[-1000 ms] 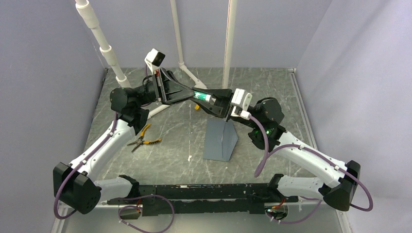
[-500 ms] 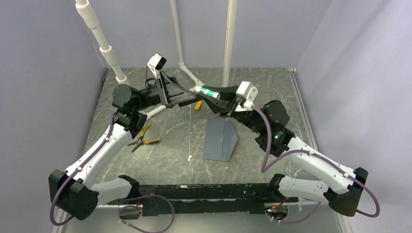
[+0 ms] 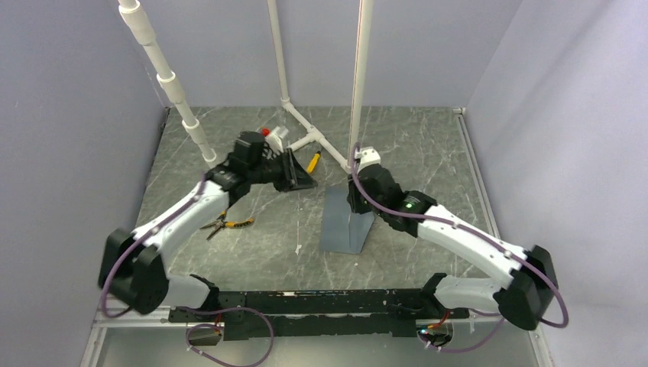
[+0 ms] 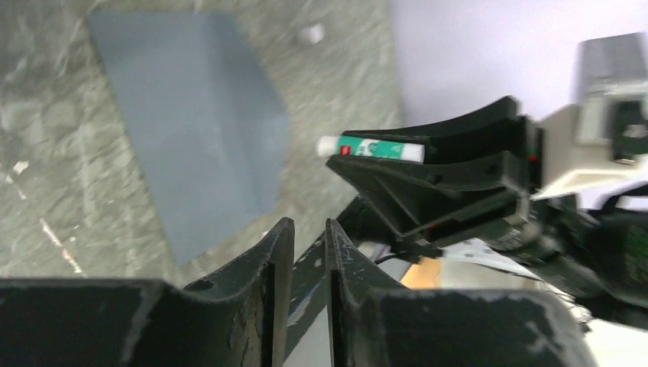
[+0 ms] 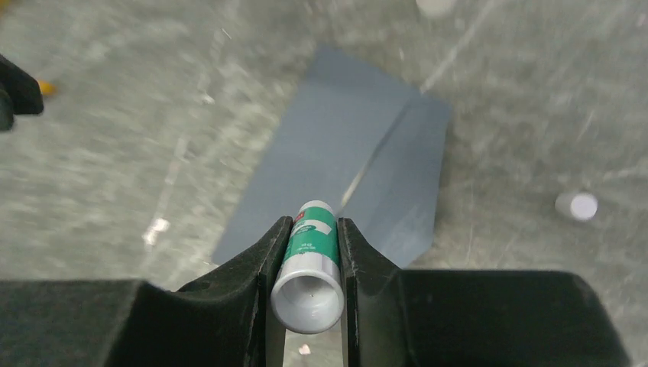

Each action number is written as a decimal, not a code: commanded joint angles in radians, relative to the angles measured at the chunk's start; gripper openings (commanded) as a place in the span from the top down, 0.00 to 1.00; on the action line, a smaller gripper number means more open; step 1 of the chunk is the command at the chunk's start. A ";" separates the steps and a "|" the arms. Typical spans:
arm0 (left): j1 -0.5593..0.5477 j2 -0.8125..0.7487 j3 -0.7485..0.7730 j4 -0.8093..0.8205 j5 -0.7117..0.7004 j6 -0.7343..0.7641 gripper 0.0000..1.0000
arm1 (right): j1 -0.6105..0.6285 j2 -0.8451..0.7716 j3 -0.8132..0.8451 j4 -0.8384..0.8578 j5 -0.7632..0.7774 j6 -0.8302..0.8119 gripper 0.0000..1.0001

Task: Place the letter into the envelope and seal it

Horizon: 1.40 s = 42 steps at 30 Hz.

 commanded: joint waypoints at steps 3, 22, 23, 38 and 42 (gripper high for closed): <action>-0.106 0.237 0.014 0.057 -0.086 0.134 0.78 | -0.015 0.175 -0.027 -0.027 0.027 0.029 1.00; -0.194 0.618 0.014 0.148 -0.155 0.002 0.97 | -0.012 0.385 -0.005 0.020 -0.116 -0.097 1.00; -0.201 0.623 0.009 0.149 -0.159 -0.011 0.98 | -0.012 0.376 -0.010 0.019 -0.109 -0.090 1.00; -0.243 0.567 -0.147 0.222 -0.308 -0.122 0.98 | -0.016 0.324 -0.084 0.127 -0.123 -0.076 1.00; -0.244 0.564 -0.167 0.200 -0.322 -0.119 0.98 | -0.015 0.331 -0.051 0.096 -0.101 0.028 1.00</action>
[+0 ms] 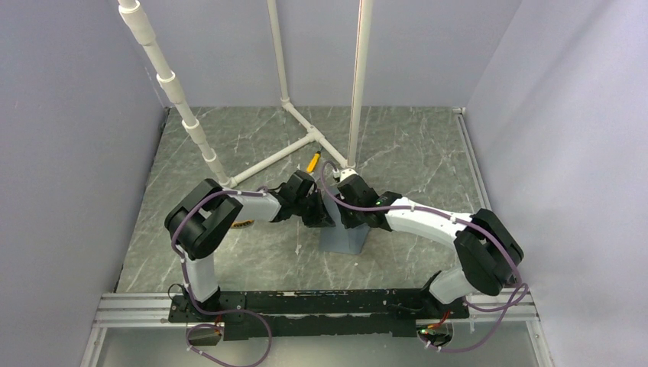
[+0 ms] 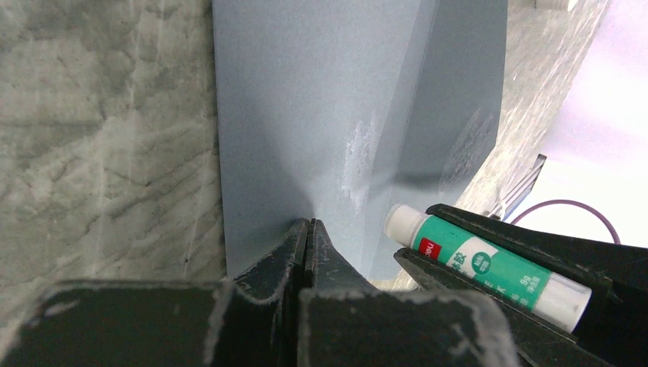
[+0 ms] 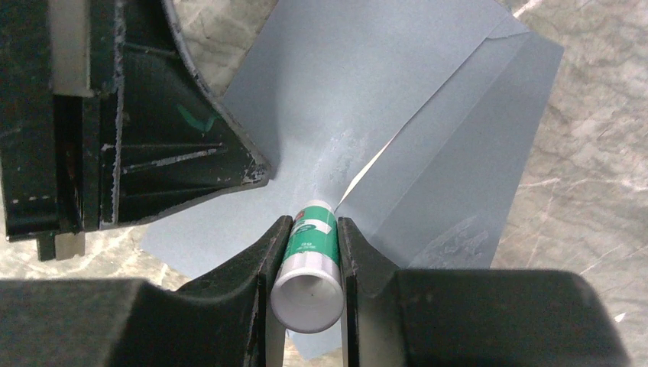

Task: Place the letter into the envelope and seal it

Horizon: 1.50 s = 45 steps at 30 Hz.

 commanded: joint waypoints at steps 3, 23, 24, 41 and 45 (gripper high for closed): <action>-0.010 -0.012 -0.073 -0.108 -0.096 0.015 0.98 | 0.001 0.020 0.054 0.013 0.018 0.147 1.00; -0.012 0.017 -0.167 0.022 -0.094 -0.017 0.98 | 0.059 0.199 0.060 0.038 0.169 0.249 1.00; -0.011 0.026 -0.172 0.035 -0.085 -0.021 0.98 | 0.059 0.217 0.067 0.040 0.173 0.246 1.00; -0.013 0.056 -0.183 0.082 -0.080 -0.062 0.98 | 0.126 0.062 -0.091 0.243 0.366 0.237 1.00; -0.013 0.041 -0.178 0.064 -0.098 -0.061 0.98 | 0.153 -0.018 -0.182 0.384 0.389 0.202 1.00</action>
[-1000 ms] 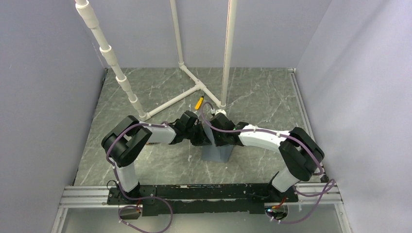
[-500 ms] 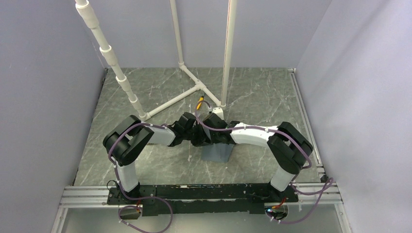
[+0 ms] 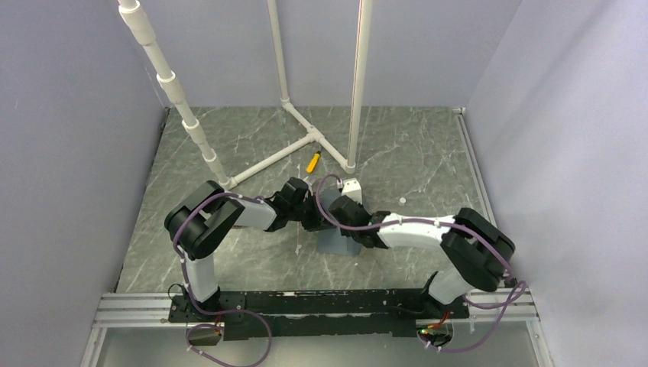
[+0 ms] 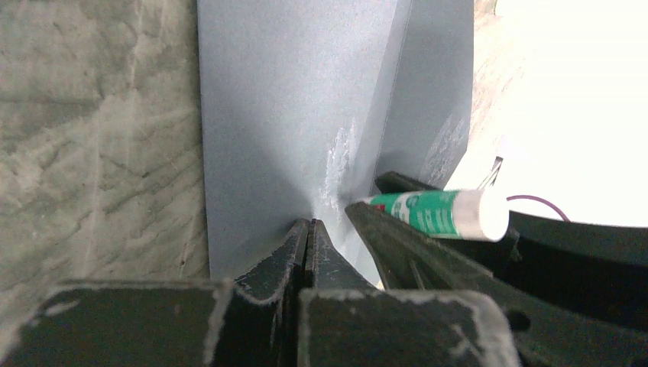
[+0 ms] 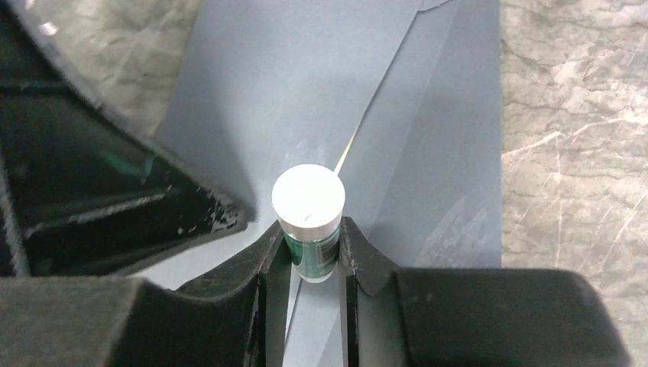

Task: Place the letter into the envelope and seal it

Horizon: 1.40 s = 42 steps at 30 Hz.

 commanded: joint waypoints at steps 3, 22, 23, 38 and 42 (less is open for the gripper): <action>-0.011 0.030 -0.035 -0.190 -0.108 0.051 0.98 | 0.033 -0.139 -0.090 0.240 0.060 -0.071 1.00; -0.016 -0.436 -0.127 -0.008 -0.077 0.387 0.34 | -0.075 -0.629 -0.028 -0.007 -0.151 0.280 1.00; -0.024 -0.464 -0.144 0.017 -0.078 0.427 0.31 | -0.078 -0.634 -0.018 -0.023 -0.151 0.311 1.00; -0.174 -0.618 -0.153 0.199 -0.265 0.737 0.23 | -0.086 -0.618 0.059 -0.029 -0.315 0.565 1.00; -0.174 -0.628 -0.147 0.231 -0.256 0.730 0.30 | -0.089 -0.620 0.061 -0.040 -0.332 0.581 1.00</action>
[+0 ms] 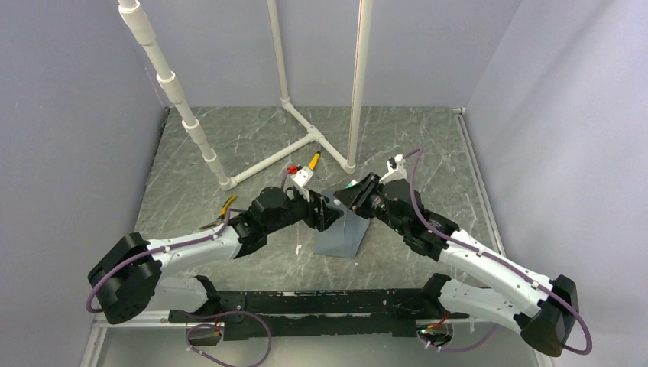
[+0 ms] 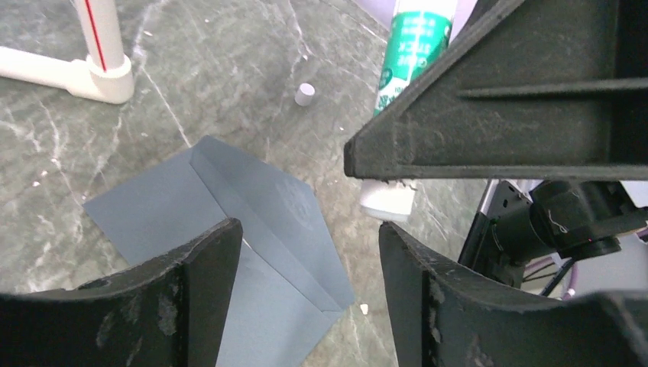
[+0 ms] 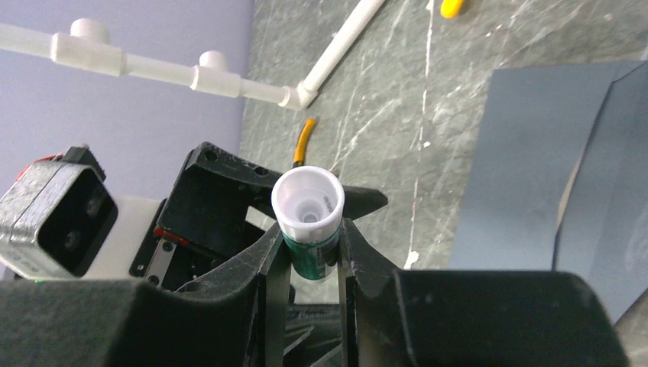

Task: Place the letter into the envelope and seal it

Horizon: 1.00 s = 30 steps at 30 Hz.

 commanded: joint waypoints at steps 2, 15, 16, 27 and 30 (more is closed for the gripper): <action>-0.003 -0.040 0.021 0.102 -0.026 0.025 0.29 | -0.008 -0.012 0.041 -0.005 -0.044 0.050 1.00; -0.003 -0.020 0.049 0.118 0.020 -0.043 0.50 | -0.026 -0.015 0.017 0.012 -0.088 0.060 1.00; -0.003 -0.013 0.052 0.117 0.020 -0.051 0.55 | -0.027 -0.015 0.015 0.017 -0.095 0.062 1.00; -0.002 -0.004 0.061 0.091 0.023 -0.063 0.98 | -0.053 -0.014 0.032 -0.019 -0.136 -0.004 0.74; -0.003 -0.010 0.060 0.068 0.041 -0.023 0.97 | -0.069 -0.027 0.044 -0.040 -0.163 -0.044 0.60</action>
